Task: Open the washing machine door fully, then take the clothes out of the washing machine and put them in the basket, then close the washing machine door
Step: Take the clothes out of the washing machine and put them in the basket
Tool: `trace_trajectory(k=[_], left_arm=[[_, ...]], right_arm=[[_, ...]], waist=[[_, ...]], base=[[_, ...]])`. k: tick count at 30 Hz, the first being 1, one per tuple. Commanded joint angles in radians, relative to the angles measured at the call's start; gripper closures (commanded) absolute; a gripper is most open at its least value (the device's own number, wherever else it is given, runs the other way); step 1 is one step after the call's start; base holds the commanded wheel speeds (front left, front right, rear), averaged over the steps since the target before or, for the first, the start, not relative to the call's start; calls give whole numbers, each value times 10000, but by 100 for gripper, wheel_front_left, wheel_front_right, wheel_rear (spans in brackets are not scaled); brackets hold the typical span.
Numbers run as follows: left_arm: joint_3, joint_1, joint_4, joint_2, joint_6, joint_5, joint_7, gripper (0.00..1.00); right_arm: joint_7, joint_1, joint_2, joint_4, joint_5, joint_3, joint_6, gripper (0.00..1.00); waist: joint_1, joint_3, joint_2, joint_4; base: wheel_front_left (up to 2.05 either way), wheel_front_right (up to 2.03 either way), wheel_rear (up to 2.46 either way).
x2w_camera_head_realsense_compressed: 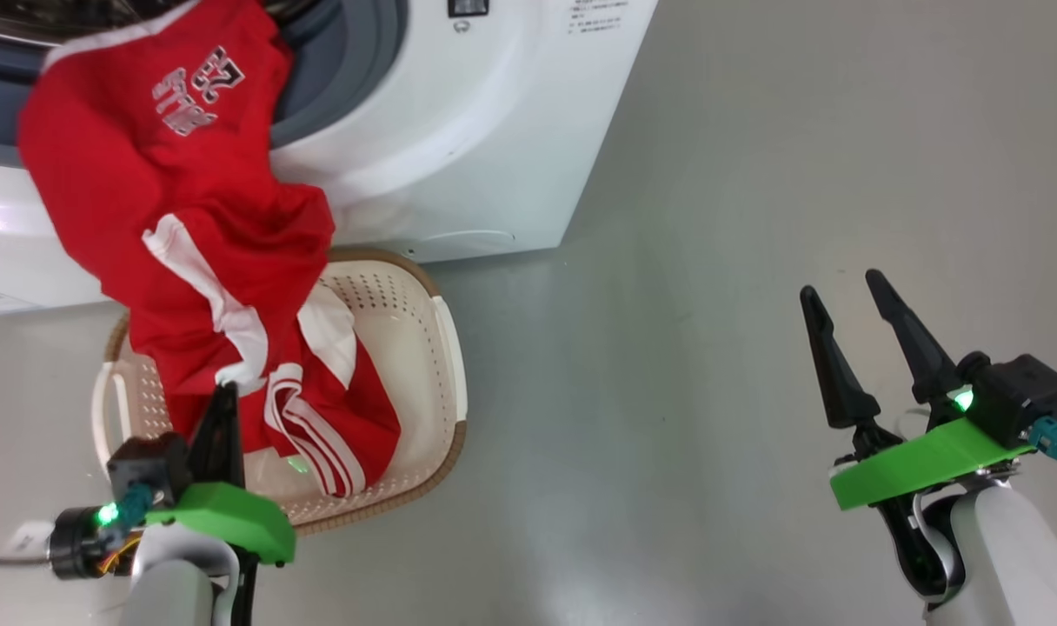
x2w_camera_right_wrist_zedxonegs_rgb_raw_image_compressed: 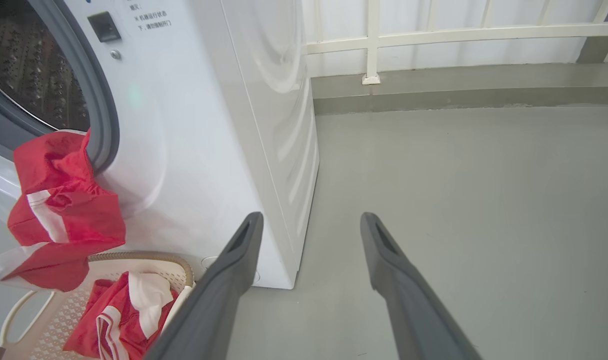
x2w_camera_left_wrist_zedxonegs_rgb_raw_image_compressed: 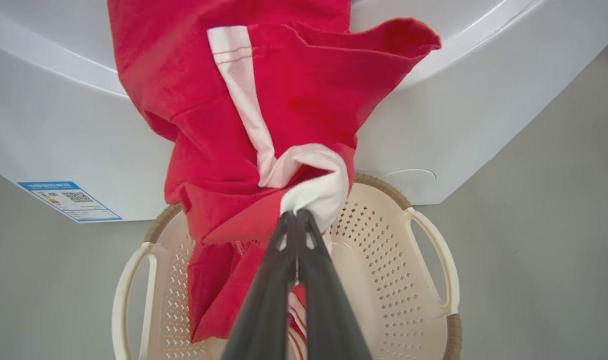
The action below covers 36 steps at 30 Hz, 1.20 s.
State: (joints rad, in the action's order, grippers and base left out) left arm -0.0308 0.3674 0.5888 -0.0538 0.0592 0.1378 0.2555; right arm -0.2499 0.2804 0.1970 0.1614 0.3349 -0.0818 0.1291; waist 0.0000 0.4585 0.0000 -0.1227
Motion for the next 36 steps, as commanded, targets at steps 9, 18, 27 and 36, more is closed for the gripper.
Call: trace_trajectory(k=[9, 18, 27, 36], left_arm=[[122, 1561, 2321, -366, 222, -442, 62, 100], [86, 2822, 4469, -669, 189, -577, 62, 91], [59, 3521, 5505, -847, 222, -532, 62, 54], [387, 3637, 5066, -887, 264, -146, 62, 0]], right_arm=[[-118, 283, -41, -286, -148, -211, 16, 0], [-118, 606, -189, -297, -154, -435, 16, 0], [-118, 692, -228, -285, -142, -499, 16, 0], [-118, 630, -187, -234, -190, -450, 16, 0]], waist=[[0, 648, 0, -237], [0, 1127, 0, -522], [0, 1386, 0, -665], [0, 1200, 0, -520]], base=[[0, 0, 0], [0, 0, 0], [0, 0, 0], [0, 0, 0]])
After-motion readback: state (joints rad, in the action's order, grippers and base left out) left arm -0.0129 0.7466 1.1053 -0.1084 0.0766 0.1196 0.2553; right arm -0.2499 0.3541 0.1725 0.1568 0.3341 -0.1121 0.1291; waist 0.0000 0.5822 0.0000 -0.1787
